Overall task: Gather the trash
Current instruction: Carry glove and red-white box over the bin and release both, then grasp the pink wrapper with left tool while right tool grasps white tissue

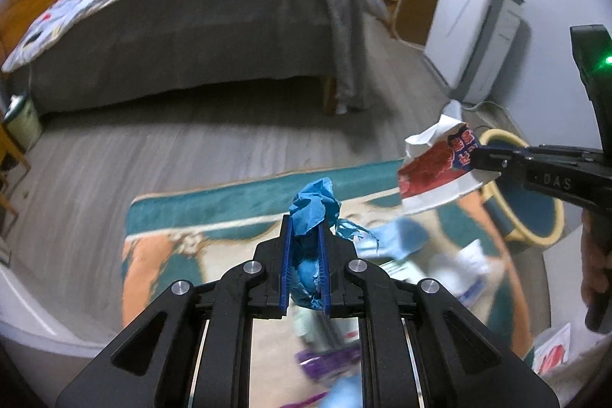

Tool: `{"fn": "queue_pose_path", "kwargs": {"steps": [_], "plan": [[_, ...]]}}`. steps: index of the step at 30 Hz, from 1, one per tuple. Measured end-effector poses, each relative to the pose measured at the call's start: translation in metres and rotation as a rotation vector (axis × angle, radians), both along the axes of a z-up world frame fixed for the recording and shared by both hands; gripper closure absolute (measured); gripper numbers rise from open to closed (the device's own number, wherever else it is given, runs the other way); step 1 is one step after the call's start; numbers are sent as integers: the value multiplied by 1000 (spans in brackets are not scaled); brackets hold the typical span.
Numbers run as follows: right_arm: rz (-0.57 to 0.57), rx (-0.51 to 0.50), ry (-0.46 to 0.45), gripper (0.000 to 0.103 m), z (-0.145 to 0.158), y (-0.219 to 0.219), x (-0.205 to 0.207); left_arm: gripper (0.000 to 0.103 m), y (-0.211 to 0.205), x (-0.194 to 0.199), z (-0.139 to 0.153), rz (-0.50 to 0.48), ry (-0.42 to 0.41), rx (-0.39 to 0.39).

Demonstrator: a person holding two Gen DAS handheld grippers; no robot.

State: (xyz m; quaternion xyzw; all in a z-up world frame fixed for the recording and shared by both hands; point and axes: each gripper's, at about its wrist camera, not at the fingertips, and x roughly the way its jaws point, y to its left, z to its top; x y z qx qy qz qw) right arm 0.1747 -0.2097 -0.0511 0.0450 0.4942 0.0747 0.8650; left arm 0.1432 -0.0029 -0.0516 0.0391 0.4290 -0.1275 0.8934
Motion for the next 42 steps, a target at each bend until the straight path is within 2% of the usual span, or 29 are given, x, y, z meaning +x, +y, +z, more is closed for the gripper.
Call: {"fn": "queue_pose_path", "kwargs": {"steps": [9, 16, 20, 24, 27, 28, 29, 32, 33, 34, 35, 36, 40, 42], "plan": [[-151, -84, -50, 97, 16, -95, -24, 90, -78, -9, 0, -115, -12, 5], [-230, -244, -74, 97, 24, -175, -47, 90, -145, -29, -1, -250, -38, -26], [-298, -232, -29, 97, 9, -217, -54, 90, -181, -34, -3, -300, -41, -53], [-325, -196, 35, 96, -13, -240, -58, 90, -228, -30, -6, -345, -17, -130], [-355, -176, 49, 96, -20, -251, -59, 90, -254, -25, -4, -378, -14, -181], [-371, -162, 46, 96, -20, -256, -60, 87, -263, -22, -4, -384, -13, -187], [-382, -148, 47, 93, -19, -259, -61, 79, -270, -19, -4, -387, -10, -189], [-416, -99, 51, 91, -19, -270, -62, 72, -281, -12, -3, -385, -18, -155], [-422, -89, 52, 87, -19, -271, -63, 70, -281, -11, -3, -388, -19, -151], [-420, -87, 52, 83, -18, -271, -61, 59, -280, -13, -2, -387, -27, -139], [-415, -90, 51, 73, -18, -270, -61, 52, -277, -15, -1, -383, -35, -130], [-410, -93, 50, 65, -18, -268, -61, 52, -275, -16, 0, -381, -42, -128], [-406, -87, 46, 59, -14, -262, -61, 38, -259, -17, 1, -351, -37, -114], [-397, -85, 43, 53, -10, -259, -62, 37, -249, -19, 3, -335, -43, -100]]}}
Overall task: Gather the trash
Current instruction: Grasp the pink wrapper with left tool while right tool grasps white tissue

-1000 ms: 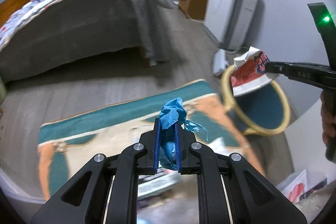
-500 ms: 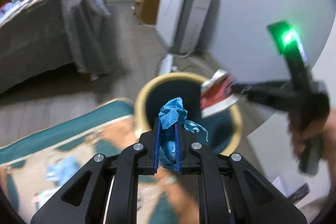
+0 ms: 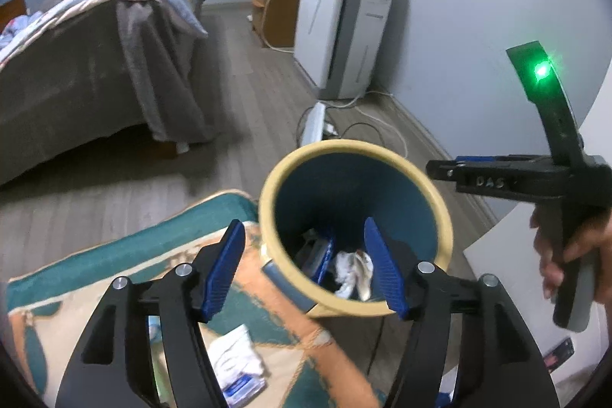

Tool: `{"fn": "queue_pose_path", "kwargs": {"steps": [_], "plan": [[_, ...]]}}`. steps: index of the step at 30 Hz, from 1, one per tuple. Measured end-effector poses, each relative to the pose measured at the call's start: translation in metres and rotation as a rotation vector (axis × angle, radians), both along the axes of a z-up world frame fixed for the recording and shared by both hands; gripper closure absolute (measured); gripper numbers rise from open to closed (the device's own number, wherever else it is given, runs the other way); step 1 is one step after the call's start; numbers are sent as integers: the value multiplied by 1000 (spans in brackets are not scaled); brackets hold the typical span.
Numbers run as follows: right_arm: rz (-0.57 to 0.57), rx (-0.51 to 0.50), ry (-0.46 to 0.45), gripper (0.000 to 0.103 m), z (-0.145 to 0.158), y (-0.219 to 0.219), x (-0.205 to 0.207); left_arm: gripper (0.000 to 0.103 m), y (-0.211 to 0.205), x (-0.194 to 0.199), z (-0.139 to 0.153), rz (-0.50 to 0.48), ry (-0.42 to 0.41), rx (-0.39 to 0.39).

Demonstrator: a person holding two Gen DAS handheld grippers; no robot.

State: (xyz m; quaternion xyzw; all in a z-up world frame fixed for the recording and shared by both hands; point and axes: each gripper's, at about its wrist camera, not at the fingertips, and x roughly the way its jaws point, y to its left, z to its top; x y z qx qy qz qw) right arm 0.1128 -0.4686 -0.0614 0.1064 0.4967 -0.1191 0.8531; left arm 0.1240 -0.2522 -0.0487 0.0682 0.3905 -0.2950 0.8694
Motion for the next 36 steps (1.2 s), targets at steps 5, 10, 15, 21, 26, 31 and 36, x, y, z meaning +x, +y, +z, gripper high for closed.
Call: {"fn": "queue_pose_path", "kwargs": {"steps": [5, 10, 15, 21, 26, 31, 36], "plan": [[40, -27, -8, 30, 11, 19, 0, 23, 32, -14, 13, 38, -39, 42], [104, -9, -38, 6, 21, 52, 2, 10, 84, -27, 31, 122, -82, 96], [193, -59, -30, 6, 23, 102, 3, 7, 143, -40, 45, 238, -85, 114], [321, -62, -12, 6, 12, 164, 3, 6, 209, -62, 32, 377, -72, 116], [399, -109, 29, 6, -3, 201, 2, 6, 250, -60, 8, 460, -5, 136], [407, -68, 78, 6, -23, 226, 5, 6, 280, -61, -9, 496, 36, 148], [429, -85, 138, 6, -41, 249, 6, 6, 296, -72, -35, 464, 108, 179]]}}
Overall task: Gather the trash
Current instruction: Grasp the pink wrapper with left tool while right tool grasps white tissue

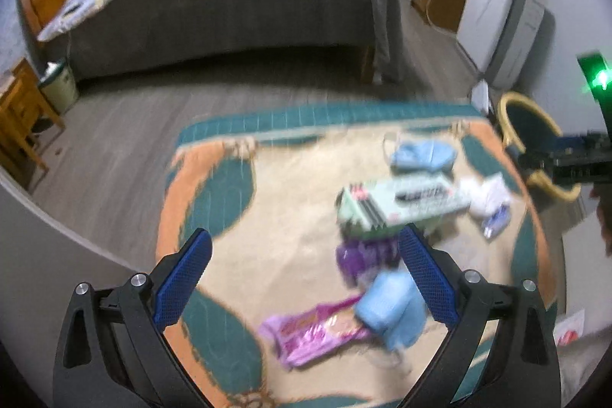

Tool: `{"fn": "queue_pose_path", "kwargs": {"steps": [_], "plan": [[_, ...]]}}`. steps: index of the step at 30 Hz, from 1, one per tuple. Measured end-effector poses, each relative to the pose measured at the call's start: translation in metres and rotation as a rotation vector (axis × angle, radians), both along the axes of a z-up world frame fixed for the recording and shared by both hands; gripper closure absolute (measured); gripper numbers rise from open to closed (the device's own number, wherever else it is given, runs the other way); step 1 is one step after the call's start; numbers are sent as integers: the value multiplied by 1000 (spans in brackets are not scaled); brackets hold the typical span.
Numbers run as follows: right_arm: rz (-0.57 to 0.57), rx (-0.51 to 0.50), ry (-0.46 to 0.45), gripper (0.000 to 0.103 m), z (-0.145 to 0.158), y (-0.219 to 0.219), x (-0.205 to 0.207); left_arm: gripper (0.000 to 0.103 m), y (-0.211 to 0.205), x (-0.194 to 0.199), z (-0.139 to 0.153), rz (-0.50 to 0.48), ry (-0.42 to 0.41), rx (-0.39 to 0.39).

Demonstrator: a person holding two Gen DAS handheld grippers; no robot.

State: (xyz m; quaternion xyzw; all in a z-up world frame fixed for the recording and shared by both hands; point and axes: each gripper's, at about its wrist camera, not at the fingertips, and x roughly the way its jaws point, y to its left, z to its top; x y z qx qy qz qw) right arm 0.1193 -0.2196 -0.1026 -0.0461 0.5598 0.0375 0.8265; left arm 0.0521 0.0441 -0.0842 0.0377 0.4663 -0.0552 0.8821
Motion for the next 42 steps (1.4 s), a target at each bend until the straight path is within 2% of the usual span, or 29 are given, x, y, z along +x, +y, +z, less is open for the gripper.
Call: {"fn": "queue_pose_path", "kwargs": {"steps": [4, 10, 12, 13, 14, 18, 19, 21, 22, 23, 24, 25, 26, 30, 36, 42], "plan": [[-20, 34, 53, 6, -15, 10, 3, 6, 15, -7, -21, 25, 69, -6], [-29, 17, 143, 7, -44, 24, 9, 9, 33, -11, -51, 26, 198, -39], [-32, 26, 167, 12, -51, 29, 11, 14, 33, -11, -60, 11, 237, -42], [-31, 26, 180, 12, -55, 31, 13, 21, 32, -11, -65, 2, 264, -40], [-25, 20, 191, 15, -59, 34, 14, 24, 31, -10, -71, -7, 289, -39], [3, -27, 240, 40, -74, 47, 17, 33, 24, -9, -86, -59, 351, -35], [20, -41, 255, 44, -78, 50, 16, 37, 22, -9, -90, -73, 372, -30], [74, -88, 263, 54, -85, 58, 14, 53, 20, -8, -92, -88, 387, -33], [89, -94, 254, 58, -84, 59, 14, 68, 20, -7, -92, -94, 384, -29], [88, -88, 249, 74, -82, 59, 14, 80, 20, -7, -91, -102, 383, -33], [71, -74, 247, 81, -79, 56, 15, 85, 20, -7, -90, -110, 384, -39], [59, -59, 246, 81, -76, 54, 15, 93, 20, -8, -88, -116, 379, -32], [52, -40, 239, 85, -72, 52, 15, 93, 20, -8, -85, -120, 370, -25], [43, -10, 196, 85, -54, 50, 15, 94, 22, -8, -68, -110, 316, -7], [33, 41, 123, 85, -16, 45, 3, 94, 32, -7, -20, -62, 160, 15], [4, 120, 18, 85, 32, 27, -8, 94, 31, 0, 27, -20, 19, -25]]}}
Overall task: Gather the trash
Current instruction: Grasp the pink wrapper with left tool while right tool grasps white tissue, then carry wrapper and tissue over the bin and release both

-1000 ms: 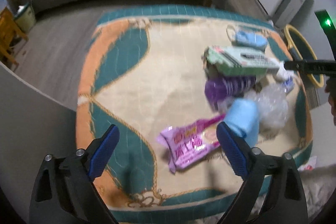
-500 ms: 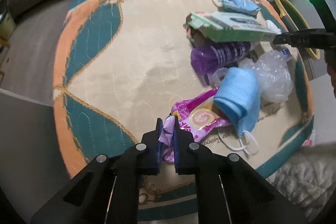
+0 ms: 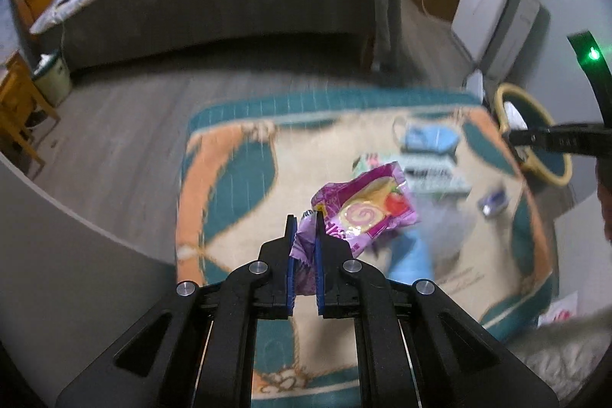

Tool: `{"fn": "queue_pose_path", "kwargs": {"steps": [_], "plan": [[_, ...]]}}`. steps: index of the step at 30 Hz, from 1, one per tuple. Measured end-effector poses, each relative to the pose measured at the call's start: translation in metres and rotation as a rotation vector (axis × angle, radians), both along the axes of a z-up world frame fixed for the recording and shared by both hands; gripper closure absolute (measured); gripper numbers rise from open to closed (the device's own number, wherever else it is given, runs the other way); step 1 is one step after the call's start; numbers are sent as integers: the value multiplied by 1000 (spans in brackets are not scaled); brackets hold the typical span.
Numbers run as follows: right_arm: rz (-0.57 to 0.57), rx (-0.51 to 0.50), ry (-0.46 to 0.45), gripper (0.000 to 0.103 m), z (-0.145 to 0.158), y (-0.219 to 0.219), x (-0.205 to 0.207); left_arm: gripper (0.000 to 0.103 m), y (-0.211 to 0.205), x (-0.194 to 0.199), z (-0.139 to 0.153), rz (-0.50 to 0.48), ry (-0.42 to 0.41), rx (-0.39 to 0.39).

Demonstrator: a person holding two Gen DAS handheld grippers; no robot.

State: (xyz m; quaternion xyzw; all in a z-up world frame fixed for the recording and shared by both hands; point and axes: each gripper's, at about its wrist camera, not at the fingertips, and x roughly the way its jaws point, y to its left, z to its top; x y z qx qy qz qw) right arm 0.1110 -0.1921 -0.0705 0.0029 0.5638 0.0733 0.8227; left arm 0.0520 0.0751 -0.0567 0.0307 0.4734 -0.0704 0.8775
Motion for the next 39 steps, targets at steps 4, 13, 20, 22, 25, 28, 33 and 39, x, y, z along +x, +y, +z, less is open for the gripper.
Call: {"fn": "queue_pose_path", "kwargs": {"steps": [4, 13, 20, 22, 25, 28, 33, 39], "plan": [[-17, 27, -51, 85, 25, -9, 0, 94, -13, 6, 25, -9, -68, -49], [-71, 15, -118, 85, 45, -63, -9, 94, -68, 15, 54, -98, -141, -70], [-128, 16, -137, 85, 40, -105, -7, 94, -109, 20, 48, -144, -138, -66], [-144, 23, -132, 85, 37, -121, -6, 94, -122, 22, 45, -163, -133, -61], [-174, 11, -118, 85, 29, -146, -3, 94, -145, 24, 39, -193, -126, -58], [-220, 2, -117, 85, 23, -175, 1, 94, -170, 25, 31, -232, -120, -46], [-288, -22, -117, 85, 14, -213, 6, 94, -207, 24, 16, -277, -105, -47], [-343, -43, -147, 85, 7, -240, 8, 94, -252, 32, 1, -295, -85, -75]]}}
